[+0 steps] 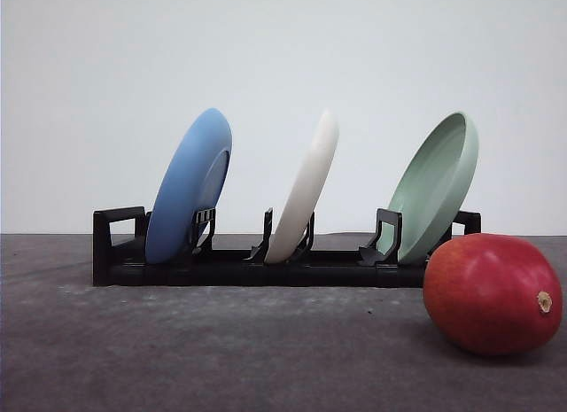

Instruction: Place pomegranate in white plate

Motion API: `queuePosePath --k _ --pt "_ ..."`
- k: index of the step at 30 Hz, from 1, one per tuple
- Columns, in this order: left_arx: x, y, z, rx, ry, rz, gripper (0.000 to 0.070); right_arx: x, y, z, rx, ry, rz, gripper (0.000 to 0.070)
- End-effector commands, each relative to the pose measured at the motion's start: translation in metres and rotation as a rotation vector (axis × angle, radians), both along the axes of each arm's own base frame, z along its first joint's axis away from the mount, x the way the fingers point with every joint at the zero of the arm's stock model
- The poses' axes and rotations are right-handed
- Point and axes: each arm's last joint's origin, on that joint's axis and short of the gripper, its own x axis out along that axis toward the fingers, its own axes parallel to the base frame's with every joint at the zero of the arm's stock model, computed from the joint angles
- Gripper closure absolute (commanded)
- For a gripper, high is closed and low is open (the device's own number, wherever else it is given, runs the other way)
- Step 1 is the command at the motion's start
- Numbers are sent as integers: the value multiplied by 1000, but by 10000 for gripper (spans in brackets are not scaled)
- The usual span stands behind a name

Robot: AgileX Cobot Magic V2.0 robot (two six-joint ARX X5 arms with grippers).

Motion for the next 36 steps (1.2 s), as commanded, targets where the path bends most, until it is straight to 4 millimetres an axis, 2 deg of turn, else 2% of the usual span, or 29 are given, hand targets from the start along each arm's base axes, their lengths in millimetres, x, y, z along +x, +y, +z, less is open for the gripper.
queuePosePath --k 1,5,10,18,23,30,36 --pt "2 0 7 44 50 -10 697 3 1 6 -35 13 46 694" --pt "11 0 12 73 166 -28 697 16 4 9 -55 59 131 694" --pt "25 -2 7 71 266 -85 697 36 6 3 -77 152 197 694" --pt "45 -15 2 121 323 -227 697 56 13 -8 -172 238 277 694" --pt "56 -32 2 187 296 -358 697 61 20 -11 -217 246 331 694" --pt "66 -55 -3 386 265 -548 697 59 37 -8 -355 143 486 693" --pt "67 -65 -2 482 218 -634 697 57 44 -8 -381 120 551 693"
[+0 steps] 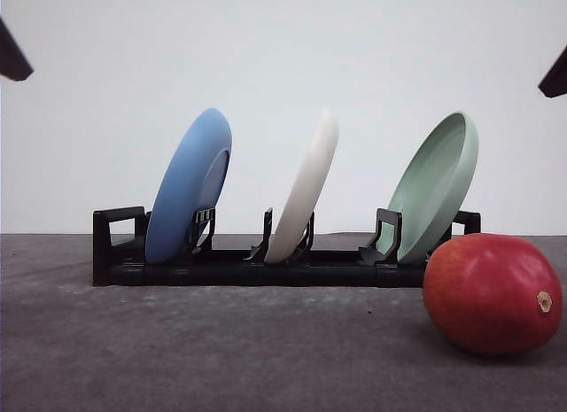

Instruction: Place pomegranate in white plate

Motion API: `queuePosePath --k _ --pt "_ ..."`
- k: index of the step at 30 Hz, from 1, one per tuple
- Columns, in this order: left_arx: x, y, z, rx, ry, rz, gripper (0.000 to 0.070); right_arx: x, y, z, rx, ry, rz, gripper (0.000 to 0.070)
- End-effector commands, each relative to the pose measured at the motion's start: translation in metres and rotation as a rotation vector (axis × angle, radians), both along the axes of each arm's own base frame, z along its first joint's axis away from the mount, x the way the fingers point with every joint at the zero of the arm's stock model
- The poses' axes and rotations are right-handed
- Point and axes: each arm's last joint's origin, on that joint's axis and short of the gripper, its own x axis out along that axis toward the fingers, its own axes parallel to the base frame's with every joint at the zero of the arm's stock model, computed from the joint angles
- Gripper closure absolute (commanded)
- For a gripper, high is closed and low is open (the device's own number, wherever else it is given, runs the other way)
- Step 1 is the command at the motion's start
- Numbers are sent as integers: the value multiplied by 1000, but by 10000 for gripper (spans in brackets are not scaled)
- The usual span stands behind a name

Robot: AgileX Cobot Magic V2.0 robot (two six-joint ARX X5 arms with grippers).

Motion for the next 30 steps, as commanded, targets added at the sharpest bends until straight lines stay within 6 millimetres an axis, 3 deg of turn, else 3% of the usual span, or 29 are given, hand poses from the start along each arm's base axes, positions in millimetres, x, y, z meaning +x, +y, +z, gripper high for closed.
queuePosePath --k 1,3,6,7,18,30 --pt "1 -2 6 23 -38 -30 697 0 1 6 -4 -33 15 693" --pt "1 -2 6 21 -41 -31 646 0 1 6 -4 -34 17 629" --pt "1 -2 9 15 -52 -30 360 0 1 6 -4 -35 16 347" --pt "1 -2 10 12 -57 -31 293 0 1 6 -3 -35 16 262" --pt "7 -19 19 -90 -131 -97 311 0 1 7 6 -30 11 255" --pt "45 -80 3 -159 -184 -231 310 -7 -1 11 33 -60 2 255"
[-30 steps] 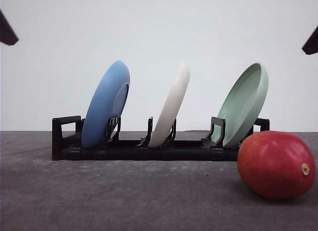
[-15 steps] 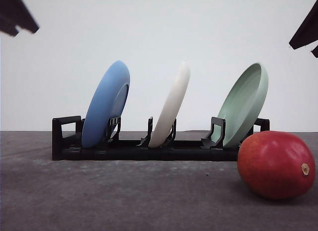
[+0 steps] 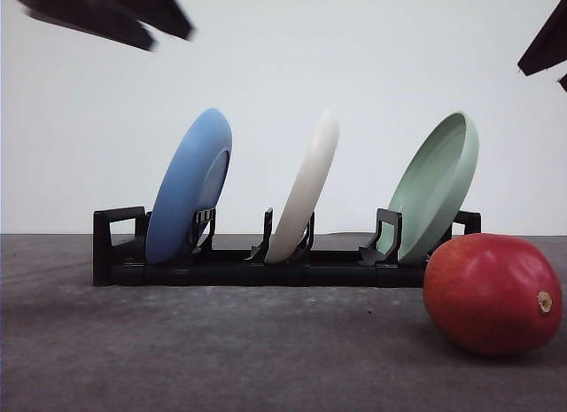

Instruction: Place pomegranate in white plate

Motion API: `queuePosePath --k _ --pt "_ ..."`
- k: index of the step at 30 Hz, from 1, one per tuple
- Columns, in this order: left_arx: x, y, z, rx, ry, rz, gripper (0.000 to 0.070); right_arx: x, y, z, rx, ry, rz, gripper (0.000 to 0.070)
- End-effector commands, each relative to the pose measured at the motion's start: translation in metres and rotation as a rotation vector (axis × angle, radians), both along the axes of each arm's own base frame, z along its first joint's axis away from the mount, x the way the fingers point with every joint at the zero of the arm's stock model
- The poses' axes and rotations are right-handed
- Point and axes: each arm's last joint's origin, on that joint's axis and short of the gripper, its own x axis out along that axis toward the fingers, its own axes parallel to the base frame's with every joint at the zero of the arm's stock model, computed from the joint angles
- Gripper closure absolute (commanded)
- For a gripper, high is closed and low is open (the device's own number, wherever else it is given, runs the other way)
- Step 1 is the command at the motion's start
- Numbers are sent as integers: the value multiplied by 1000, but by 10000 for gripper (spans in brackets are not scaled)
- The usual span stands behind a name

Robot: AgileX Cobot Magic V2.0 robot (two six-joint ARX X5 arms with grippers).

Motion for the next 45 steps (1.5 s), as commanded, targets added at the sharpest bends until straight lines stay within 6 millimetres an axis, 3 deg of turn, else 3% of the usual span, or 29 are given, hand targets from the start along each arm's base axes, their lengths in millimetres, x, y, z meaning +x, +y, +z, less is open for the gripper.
queuePosePath --k 1,16,23,28,34,42,45 --pt "7 -12 1 -35 -10 -16 310 -1 1 7 19 -21 1 255" --pt "67 -97 -37 31 42 47 311 -2 0 7 19 -26 -2 255" --pt "96 -123 -53 43 86 136 311 -2 0 7 19 -26 -2 255" --pt "104 -131 -60 58 92 153 319 -2 0 7 19 -26 -2 255" --pt "104 -131 -61 48 101 158 553 -2 0 7 19 -27 -2 256" --pt "104 -131 -62 -31 180 208 692 -2 0 7 19 -27 -2 256" --pt "103 -131 -60 -67 202 226 690 -2 0 7 19 -27 -2 256"
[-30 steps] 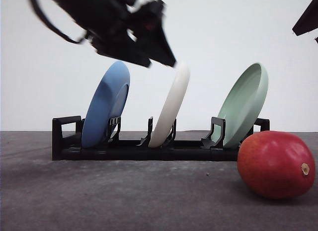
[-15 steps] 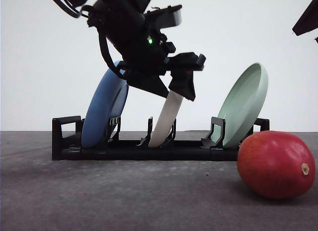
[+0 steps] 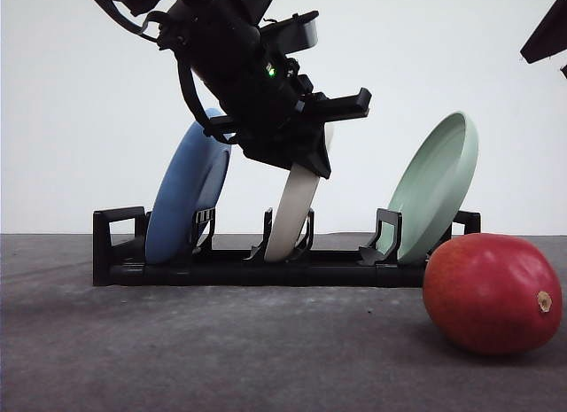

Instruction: Place pomegranate in white plate

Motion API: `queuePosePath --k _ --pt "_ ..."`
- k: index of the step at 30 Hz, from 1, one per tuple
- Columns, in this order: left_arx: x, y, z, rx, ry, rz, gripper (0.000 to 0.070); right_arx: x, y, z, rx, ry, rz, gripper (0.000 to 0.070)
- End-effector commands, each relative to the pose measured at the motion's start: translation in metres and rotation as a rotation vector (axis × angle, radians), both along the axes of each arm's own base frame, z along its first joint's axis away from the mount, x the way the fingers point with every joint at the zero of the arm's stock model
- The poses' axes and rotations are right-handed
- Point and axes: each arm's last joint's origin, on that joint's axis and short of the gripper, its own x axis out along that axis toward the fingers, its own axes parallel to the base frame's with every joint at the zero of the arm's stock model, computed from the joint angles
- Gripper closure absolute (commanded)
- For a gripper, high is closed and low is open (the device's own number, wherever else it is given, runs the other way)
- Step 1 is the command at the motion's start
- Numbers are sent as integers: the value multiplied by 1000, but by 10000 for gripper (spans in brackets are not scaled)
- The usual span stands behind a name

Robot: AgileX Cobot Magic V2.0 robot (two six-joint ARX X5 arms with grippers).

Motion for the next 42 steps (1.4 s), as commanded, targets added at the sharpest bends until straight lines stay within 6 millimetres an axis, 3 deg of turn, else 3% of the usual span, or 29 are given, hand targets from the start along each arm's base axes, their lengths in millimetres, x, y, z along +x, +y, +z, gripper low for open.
queuePosePath --k 1,12,20,33,42 --pt "1 -6 5 -57 18 22 690 0 1 6 16 -17 -3 256" --pt "-8 2 42 -195 8 47 690 0 1 6 17 -17 -2 256" --pt "-32 15 82 -234 -23 16 690 0 1 6 17 -17 -2 256" --pt "-107 50 127 -176 57 -119 690 0 1 6 16 -16 -2 256" --pt "-166 81 107 -148 11 -147 690 0 1 6 21 -11 -5 256"
